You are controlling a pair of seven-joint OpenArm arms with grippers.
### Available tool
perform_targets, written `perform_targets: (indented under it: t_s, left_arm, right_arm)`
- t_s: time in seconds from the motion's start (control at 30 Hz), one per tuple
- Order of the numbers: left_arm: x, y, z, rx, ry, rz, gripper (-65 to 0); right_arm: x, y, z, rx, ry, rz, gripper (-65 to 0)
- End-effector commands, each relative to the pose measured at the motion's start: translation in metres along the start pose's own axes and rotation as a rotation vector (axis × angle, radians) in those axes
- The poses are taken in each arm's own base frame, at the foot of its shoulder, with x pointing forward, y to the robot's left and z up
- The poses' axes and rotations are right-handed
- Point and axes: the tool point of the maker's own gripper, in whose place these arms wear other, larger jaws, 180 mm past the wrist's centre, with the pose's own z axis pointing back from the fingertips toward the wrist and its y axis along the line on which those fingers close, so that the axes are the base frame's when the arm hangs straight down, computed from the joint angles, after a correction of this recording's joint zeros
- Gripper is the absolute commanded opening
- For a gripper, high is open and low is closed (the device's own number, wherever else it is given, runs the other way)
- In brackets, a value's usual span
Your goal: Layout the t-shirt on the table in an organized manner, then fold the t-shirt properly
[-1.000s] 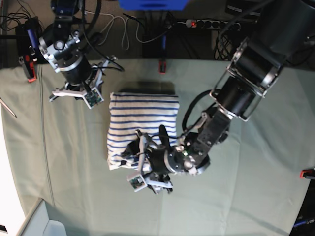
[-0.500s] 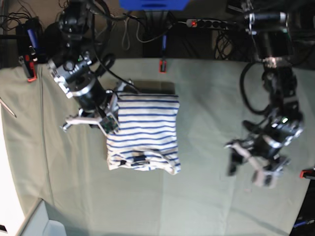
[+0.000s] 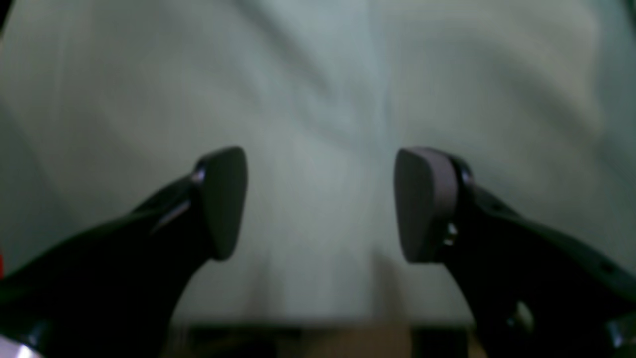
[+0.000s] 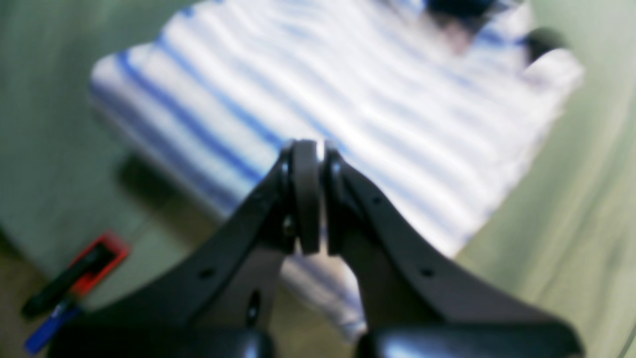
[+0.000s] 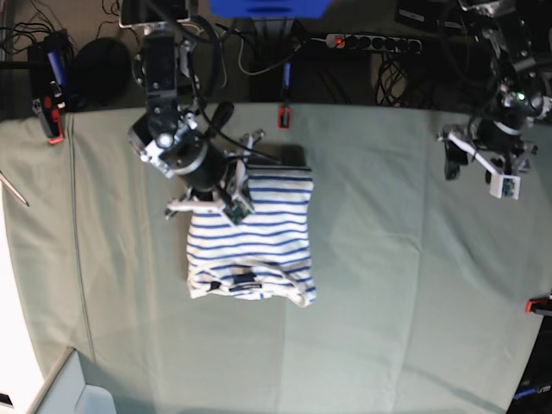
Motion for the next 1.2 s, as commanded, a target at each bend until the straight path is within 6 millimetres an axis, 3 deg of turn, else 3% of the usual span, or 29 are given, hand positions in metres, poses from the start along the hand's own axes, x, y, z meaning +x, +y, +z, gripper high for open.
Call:
perform_targets:
  t_s: [0.0, 0.23, 0.37, 0.5, 0.57, 0.63, 0.8, 1.03, 1.17]
  left_arm:
    - [0.021, 0.006, 0.004, 0.011, -0.070, -0.012, -20.6]
    - [0.027, 0.000, 0.014, 0.014, -0.094, -0.021, -20.6]
    - [0.024, -0.009, 0.014, 0.007, -0.093, -0.004, -20.6]
    - [0.004, -0.018, 0.029, -0.006, -0.054, -0.013, -20.7]
    - [-0.004, -0.027, 0.036, -0.010, -0.047, 0.007, -23.5]
    - [-0.011, -0.034, 0.045, -0.013, -0.037, 0.009, -31.2]
    - [-0.046, -0.054, 0.071, -0.027, 0.038, 0.037, -64.5]
    - [-0.112, -0.082, 0.078, -0.064, 0.188, 0.159, -65.0]
    - [-0.182, -0.098, 0.066, -0.099, 0.359, 0.277, -65.0]
  right_arm:
    - [0.014, 0.001, 0.001, 0.008, -0.059, -0.001, -65.0]
    - [-0.018, 0.021, 0.011, 0.041, -0.044, -0.039, -65.0]
    - [-0.032, 0.013, 0.018, 0.011, -0.017, -0.065, -65.0]
    - [-0.031, 0.008, 0.045, -0.045, -0.031, -0.062, -65.0]
    - [-0.028, 0.009, 0.059, -0.066, -0.038, -0.050, -65.0]
    - [-0.025, 0.012, 0.072, -0.081, -0.045, -0.049, -65.0]
    - [-0.048, 0.037, 0.102, -0.063, 0.018, -0.063, -65.0]
    - [-0.111, 0.065, 0.120, 0.029, 0.158, -0.100, -65.0]
    - [-0.159, 0.091, 0.120, 0.127, 0.230, -0.219, -65.0]
